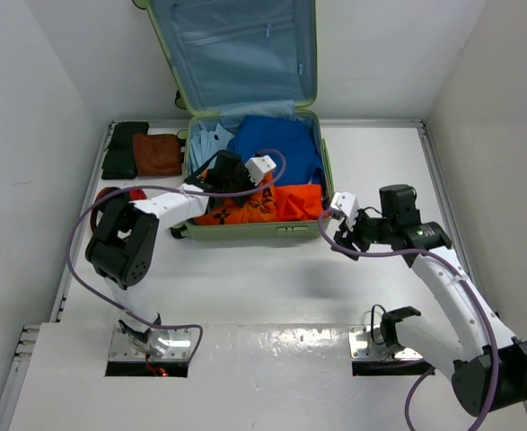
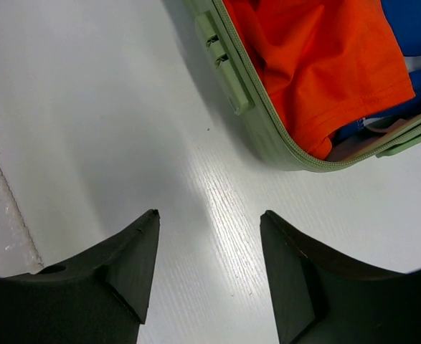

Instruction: Pack the luggage

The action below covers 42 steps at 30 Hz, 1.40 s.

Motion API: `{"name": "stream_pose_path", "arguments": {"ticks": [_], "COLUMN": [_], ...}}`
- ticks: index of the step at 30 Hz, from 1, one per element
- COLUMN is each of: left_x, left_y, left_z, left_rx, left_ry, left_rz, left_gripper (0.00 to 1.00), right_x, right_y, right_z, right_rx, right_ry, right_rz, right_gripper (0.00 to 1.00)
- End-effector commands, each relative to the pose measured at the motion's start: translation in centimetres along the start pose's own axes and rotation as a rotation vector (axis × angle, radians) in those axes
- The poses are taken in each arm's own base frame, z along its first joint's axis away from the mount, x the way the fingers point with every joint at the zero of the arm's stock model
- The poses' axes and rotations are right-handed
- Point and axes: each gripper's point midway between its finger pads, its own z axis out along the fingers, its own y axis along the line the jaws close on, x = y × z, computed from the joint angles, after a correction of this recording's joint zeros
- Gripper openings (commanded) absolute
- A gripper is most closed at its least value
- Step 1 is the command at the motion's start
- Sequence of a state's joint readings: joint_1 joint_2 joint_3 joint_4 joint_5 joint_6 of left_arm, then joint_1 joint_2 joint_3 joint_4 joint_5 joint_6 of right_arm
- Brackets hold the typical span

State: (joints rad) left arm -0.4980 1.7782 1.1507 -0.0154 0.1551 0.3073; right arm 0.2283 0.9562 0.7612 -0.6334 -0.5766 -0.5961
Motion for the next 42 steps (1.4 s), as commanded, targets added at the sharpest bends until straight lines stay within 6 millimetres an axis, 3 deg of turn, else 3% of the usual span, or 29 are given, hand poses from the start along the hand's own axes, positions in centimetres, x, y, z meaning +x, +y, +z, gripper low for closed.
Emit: {"name": "stream_pose_path", "arguments": {"ticks": [1,4,7,11,15,16,17,20,21,23,24,25,26,29,30,32,35,36,38,40,42], "left_x": [3.8,2.8,2.3,3.6,4.6,5.1,5.4,5.6,5.1,2.2,1.0,-0.1,-3.1,-6.8,-8.5,-9.4,-8.0,-7.1,-4.9,-3.4,-1.0], "left_y": [-3.1,-4.5,-4.4,-4.3,-4.6,-4.8,-5.0,-5.0,-4.9,-4.0,-3.7,-3.1,-1.2,2.1,3.4,4.7,5.6,6.3,4.9,4.0,2.7], "left_z": [1.1,2.7,3.6,4.7,4.3,3.9,3.7,1.8,1.1,-0.8,-1.6,-2.4,-4.3,-7.7,-9.9,-12.0,-13.6,-14.1,-14.0,-14.0,-13.5], "left_rx": [0.156,0.181,0.177,0.148,0.138,0.147,0.151,0.157,0.153,0.133,0.125,0.102,0.027,-0.091,-0.152,-0.196,-0.24,-0.255,-0.175,-0.149,-0.102], "left_ry": [0.101,0.137,0.143,0.191,0.242,0.271,0.289,0.295,0.28,0.203,0.17,0.142,0.067,-0.037,-0.08,-0.078,0.009,0.028,0.074,0.112,0.166], "left_rz": [-0.174,-0.161,-0.225,-0.282,-0.313,-0.309,-0.312,-0.313,-0.31,-0.296,-0.29,-0.283,-0.265,-0.27,-0.251,-0.194,-0.17,-0.185,-0.169,-0.175,-0.199], "left_gripper": [0.0,0.0,0.0,0.0,0.02,0.1,0.25,0.43,0.46,0.58,0.77,0.77,0.78,0.84,0.84,0.84,0.78,0.72,0.35,0.21,0.13], "right_x": [-1.1,-1.2,-1.3,-1.2,-1.2,-1.3,-1.4,-1.8,-1.9,-2.2,-2.4,-2.4,-2.4,-2.7,-2.7,-2.6,-3.0,-3.0,-3.2,-3.4,-3.2], "right_y": [0.1,0.1,0.2,0.2,0.4,0.4,0.4,0.3,0.3,0.2,0.3,0.2,0.3,0.3,0.5,0.5,0.3,0.2,0.2,0.0,0.0], "right_z": [-0.8,-1.1,-1.6,-2.1,-2.3,-2.3,-2.3,-2.4,-2.4,-2.4,-2.4,-2.4,-2.4,-2.3,-2.2,-2.0,-1.8,-1.8,-1.5,-1.4,-1.2], "right_rx": [0.006,0.015,0.02,0.029,0.03,0.03,0.029,0.034,0.032,0.03,0.029,0.03,0.026,0.028,0.02,0.017,0.019,0.022,0.019,0.022,0.017], "right_ry": [-0.036,-0.038,-0.031,-0.016,-0.014,-0.017,-0.02,-0.032,-0.037,-0.046,-0.051,-0.05,-0.051,-0.06,-0.06,-0.058,-0.069,-0.072,-0.079,-0.085,-0.08], "right_rz": [-0.031,-0.036,-0.05,-0.072,-0.079,-0.079,-0.079,-0.072,-0.066,-0.067,-0.067,-0.066,-0.066,-0.069,-0.069,-0.068,-0.07,-0.071,-0.064,-0.062,-0.057], "right_gripper": [0.58,0.58,0.58,0.58,0.58,0.58,0.58,0.59,0.59,0.6,0.6,0.6,0.6,0.6,0.6,0.6,0.6,0.6,0.6,0.6,0.6]}}
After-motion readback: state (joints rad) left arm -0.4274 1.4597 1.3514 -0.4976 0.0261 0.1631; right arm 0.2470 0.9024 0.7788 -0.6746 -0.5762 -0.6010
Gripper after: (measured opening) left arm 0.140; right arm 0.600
